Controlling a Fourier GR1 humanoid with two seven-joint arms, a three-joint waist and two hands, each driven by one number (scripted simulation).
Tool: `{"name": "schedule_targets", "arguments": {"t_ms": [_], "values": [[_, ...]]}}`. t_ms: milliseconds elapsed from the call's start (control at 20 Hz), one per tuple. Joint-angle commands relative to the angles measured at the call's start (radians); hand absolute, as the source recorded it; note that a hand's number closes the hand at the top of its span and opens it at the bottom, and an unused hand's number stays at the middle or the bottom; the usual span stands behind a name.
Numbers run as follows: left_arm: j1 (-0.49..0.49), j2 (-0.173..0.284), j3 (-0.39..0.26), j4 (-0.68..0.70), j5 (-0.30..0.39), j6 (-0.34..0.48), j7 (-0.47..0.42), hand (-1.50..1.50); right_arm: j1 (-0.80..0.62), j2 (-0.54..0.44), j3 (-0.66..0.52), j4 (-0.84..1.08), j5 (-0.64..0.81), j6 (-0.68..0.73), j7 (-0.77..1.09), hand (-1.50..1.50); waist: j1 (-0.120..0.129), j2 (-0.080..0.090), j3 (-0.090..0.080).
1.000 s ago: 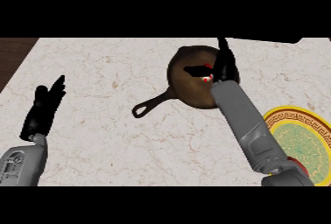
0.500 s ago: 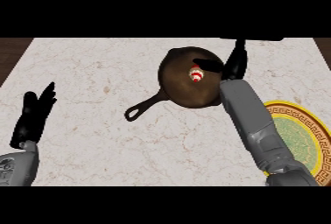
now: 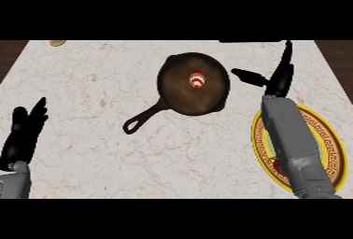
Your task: Pick the cupcake from the plate and place it in the pan
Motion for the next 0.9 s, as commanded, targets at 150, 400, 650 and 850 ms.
{"name": "schedule_targets", "arguments": {"t_ms": [150,400,650,850], "values": [[0.090,-0.013,0.012,-0.070,0.011,0.006,0.002,0.00,0.276,-0.058,0.077,-0.352,-0.034,0.213,0.090,-1.50,-0.029,-0.016,-0.001],[0.046,0.028,0.036,-0.002,0.023,-0.029,-0.038,0.00,0.505,-0.132,0.104,-0.651,-0.082,0.376,0.204,-1.50,-0.022,-0.004,-0.001],[0.021,0.001,0.029,0.030,0.010,0.001,-0.048,0.00,0.753,-0.173,0.105,-0.985,-0.142,0.492,0.291,-1.50,-0.019,0.000,-0.001],[0.039,-0.029,-0.009,-0.033,-0.023,0.020,-0.008,0.00,0.892,-0.184,0.035,-1.104,-0.217,0.536,0.292,-1.50,0.005,0.006,0.000]]}}
